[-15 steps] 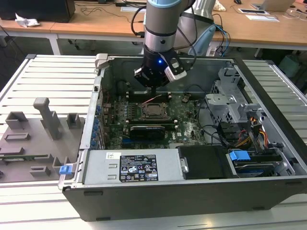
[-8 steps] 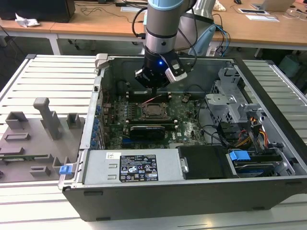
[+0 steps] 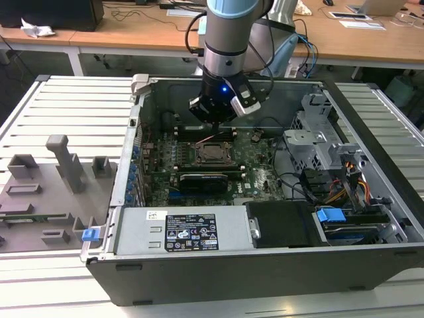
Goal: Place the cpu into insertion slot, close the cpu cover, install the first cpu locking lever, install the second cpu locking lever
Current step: 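Install the first cpu locking lever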
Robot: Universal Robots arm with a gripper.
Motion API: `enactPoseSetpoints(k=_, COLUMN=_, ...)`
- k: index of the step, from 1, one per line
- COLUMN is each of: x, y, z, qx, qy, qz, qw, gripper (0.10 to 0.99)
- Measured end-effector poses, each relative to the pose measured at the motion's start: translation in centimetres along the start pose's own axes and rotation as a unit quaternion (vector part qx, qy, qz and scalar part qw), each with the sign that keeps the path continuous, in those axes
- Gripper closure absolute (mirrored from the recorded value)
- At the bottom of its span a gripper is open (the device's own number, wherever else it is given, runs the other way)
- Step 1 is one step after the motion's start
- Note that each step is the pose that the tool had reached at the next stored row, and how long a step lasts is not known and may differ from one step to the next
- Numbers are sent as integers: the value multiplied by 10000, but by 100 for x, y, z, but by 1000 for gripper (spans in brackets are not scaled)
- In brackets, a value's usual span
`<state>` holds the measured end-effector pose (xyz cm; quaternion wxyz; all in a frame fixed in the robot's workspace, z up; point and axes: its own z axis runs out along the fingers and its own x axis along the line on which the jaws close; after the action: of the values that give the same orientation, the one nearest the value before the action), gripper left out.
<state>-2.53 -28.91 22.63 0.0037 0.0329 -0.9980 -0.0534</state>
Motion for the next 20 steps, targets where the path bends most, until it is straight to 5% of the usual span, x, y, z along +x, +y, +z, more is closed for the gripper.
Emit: enactPoseSetpoints(k=20, x=-114, y=-22, z=189, qx=2, qy=1, qz=0, qw=10000, gripper=976)
